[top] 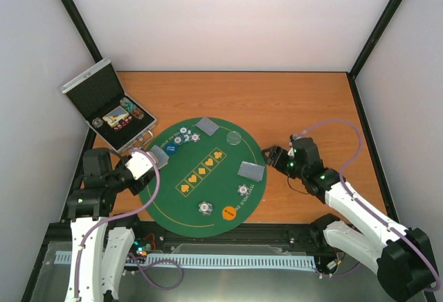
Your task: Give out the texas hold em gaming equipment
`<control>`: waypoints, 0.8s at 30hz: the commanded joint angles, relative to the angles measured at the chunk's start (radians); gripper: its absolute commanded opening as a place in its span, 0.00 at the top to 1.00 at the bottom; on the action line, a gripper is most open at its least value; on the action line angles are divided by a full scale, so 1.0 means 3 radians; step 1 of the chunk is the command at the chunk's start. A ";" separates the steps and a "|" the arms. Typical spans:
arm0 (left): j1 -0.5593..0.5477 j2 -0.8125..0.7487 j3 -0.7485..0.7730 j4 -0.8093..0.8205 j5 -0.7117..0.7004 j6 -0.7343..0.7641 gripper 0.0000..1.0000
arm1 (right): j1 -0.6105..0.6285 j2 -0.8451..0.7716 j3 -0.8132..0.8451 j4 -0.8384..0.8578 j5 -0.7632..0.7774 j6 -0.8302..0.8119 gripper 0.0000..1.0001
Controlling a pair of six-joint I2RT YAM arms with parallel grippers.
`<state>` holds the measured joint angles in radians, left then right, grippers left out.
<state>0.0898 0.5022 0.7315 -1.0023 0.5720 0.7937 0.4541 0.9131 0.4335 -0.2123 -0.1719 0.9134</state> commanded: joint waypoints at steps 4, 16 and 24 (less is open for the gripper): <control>0.0026 0.0015 0.0159 -0.0054 0.0048 0.0142 0.52 | 0.0303 0.0545 0.1164 0.0364 -0.0977 -0.1460 0.26; 0.0028 0.0067 0.0210 -0.0187 0.0036 0.0279 0.52 | 0.1291 0.2418 0.3334 0.0103 -0.1860 -0.2325 0.24; 0.0024 0.0089 0.0216 -0.0178 0.0051 0.0276 0.52 | 0.1670 0.2984 0.3933 -0.0348 -0.1892 -0.2765 0.34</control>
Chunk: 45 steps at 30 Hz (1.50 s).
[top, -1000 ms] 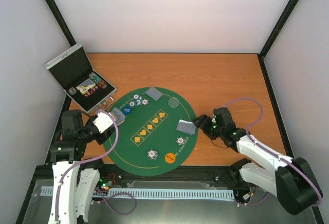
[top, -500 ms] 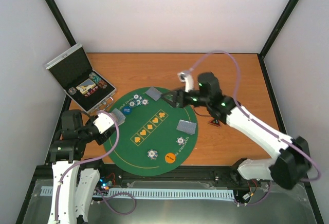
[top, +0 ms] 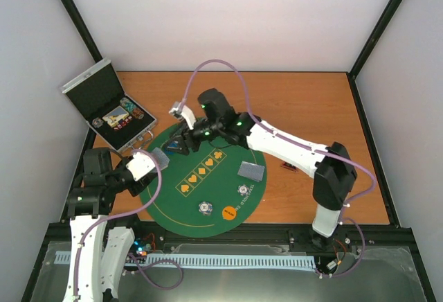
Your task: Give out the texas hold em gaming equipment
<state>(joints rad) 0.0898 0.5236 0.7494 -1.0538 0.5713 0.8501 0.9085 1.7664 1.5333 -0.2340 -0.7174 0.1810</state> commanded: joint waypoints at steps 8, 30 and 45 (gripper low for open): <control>0.0028 0.0004 0.0174 -0.0009 0.0108 0.0062 0.52 | 0.0231 0.0419 0.0448 -0.0369 0.0054 -0.0317 0.45; 0.0025 -0.0035 0.0121 -0.0001 0.0075 0.0043 0.52 | 0.0270 0.0277 0.0497 -0.0599 0.0531 -0.0493 0.97; 0.0028 -0.0032 0.0090 0.0019 0.0041 0.0041 0.52 | 0.0249 0.0254 0.0483 -0.0639 0.0444 -0.0487 0.97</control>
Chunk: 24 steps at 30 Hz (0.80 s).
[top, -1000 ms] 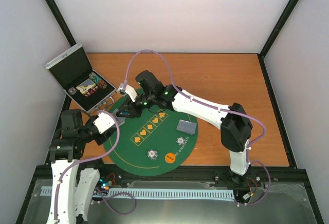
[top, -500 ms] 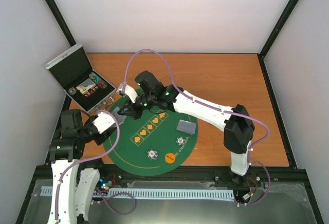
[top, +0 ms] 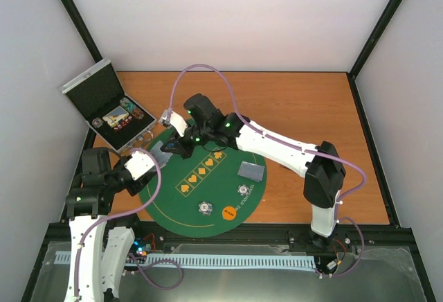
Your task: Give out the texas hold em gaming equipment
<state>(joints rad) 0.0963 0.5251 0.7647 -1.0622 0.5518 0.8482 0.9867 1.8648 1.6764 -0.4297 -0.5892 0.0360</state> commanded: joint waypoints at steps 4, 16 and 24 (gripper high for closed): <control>0.0006 -0.0035 0.0032 0.0048 0.0089 0.0046 0.52 | -0.0033 -0.0157 -0.0008 -0.0022 0.0049 -0.0038 0.97; 0.0006 -0.0042 -0.0018 0.0103 0.0036 0.0012 0.52 | -0.0208 -0.0517 -0.0304 0.0239 -0.0110 0.0145 0.97; 0.0006 -0.0078 -0.0033 0.0152 0.0018 -0.0077 0.52 | -0.0847 -0.0860 -0.0843 0.1111 -0.0232 0.1310 0.97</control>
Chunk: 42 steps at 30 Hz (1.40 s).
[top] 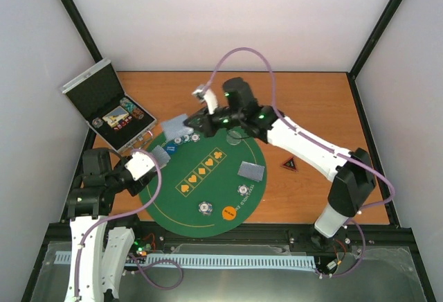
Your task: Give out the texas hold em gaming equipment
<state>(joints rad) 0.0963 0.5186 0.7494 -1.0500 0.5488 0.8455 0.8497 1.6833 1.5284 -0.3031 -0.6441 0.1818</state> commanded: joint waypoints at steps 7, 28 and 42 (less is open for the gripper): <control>0.0128 -0.0182 -0.0037 0.0150 0.0079 -0.0115 0.52 | -0.0694 -0.0102 -0.0789 0.1230 0.0821 0.1758 0.97; 0.0324 -0.0434 -0.0086 0.0190 0.0068 -0.0100 0.49 | -0.0673 0.1432 -0.0716 0.1990 0.1764 0.3118 0.97; 0.0324 -0.0399 -0.0090 0.0191 0.0066 -0.0100 0.49 | -0.0624 0.1594 -0.0679 0.1963 0.1853 0.3212 0.97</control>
<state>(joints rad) 0.1833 0.4000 0.7185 -1.0176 0.5503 0.8215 0.6521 2.1304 1.3064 0.2646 -0.1215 1.1198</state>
